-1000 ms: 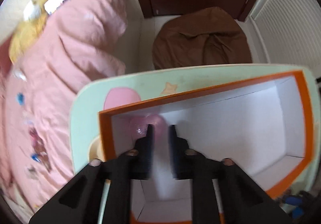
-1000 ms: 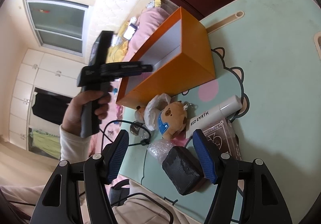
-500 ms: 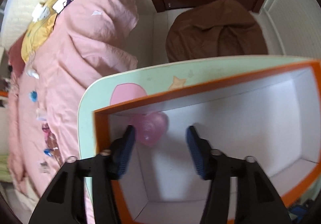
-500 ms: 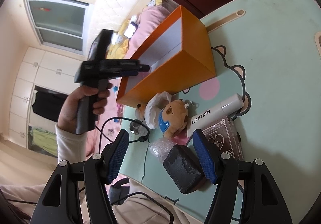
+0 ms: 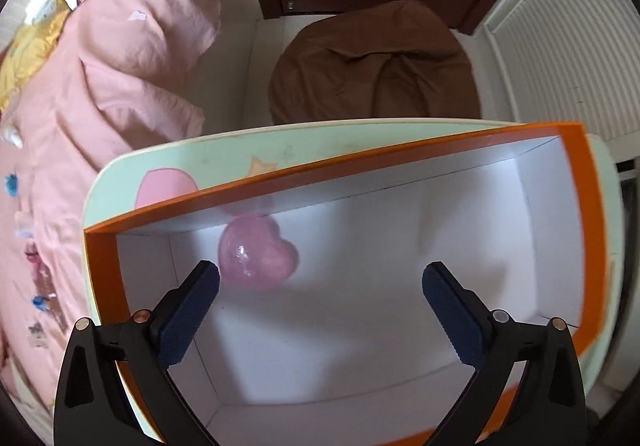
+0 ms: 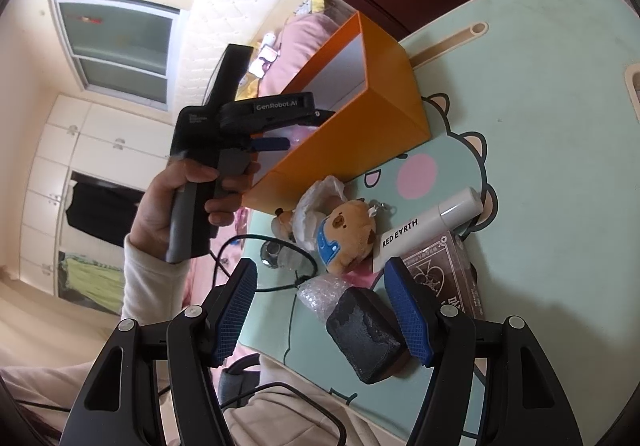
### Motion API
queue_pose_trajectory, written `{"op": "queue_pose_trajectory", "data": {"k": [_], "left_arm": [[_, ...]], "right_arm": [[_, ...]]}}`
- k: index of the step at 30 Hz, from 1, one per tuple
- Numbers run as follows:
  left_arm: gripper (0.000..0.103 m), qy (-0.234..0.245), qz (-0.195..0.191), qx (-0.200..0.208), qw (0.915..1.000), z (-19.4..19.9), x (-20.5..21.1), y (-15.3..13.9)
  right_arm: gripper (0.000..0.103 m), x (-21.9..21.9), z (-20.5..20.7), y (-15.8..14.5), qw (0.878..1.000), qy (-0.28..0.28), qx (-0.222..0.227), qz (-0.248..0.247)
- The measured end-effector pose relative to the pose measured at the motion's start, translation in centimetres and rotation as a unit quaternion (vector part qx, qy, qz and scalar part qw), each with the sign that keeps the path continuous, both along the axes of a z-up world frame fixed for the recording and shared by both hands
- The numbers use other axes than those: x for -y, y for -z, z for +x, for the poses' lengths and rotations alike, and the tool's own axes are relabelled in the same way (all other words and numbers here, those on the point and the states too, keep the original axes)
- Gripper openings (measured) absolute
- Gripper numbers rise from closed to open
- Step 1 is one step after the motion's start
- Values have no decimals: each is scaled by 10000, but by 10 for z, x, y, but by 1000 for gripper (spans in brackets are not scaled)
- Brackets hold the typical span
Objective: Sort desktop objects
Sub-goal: 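Reach into the box and grasp the pink heart crystal with the left gripper, then lift the pink heart crystal out and lower it onto the table, open left gripper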
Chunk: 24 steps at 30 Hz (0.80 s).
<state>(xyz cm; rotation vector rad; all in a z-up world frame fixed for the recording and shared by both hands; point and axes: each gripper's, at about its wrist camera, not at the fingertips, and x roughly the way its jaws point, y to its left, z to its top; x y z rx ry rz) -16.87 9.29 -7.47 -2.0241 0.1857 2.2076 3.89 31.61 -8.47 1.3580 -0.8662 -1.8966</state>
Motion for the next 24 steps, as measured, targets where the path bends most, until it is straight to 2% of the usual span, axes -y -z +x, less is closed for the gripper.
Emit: {"op": "queue_pose_trajectory", "data": {"k": [2,4,6,10,12,13,14,18,20,21,24], "left_arm": [[102,-52,92,11,9999,-1,2,-4],[101,14,-145,-42,9999,-2,0,-1],[85,81,-382,-96,9992,-2,-1,1],[65,103,-648,-261,9975,-2,7,-1],[40,194,-752,-282,9966,-1,11,-2],[39,294,-723,-273,9966,0,12,-3],[39,381,-536,-190,9977,2,14,-3],[39,535,-358,-186,9978,9,16,-5],[39,504,2,-180,9986,13,18,-11],[39,443,217,-238,9985,17,21,-19],[39,362,499,-558,9965,28,26,-45]], "right_arm": [[66,-1,-1,1,10000,31,25,-5],[66,-1,-2,2,10000,58,49,-17],[66,-1,-2,3,10000,64,59,-33],[66,-1,-3,3,10000,32,52,49],[66,-1,-3,4,10000,22,72,24],[66,-1,-3,4,10000,16,82,8],[66,-1,-4,4,10000,20,79,9],[66,-2,-5,3,10000,45,56,27],[66,-2,-6,2,10000,61,-1,64],[66,-1,-7,1,9999,70,-33,84],[66,0,-8,-1,9998,96,-131,145]]}}
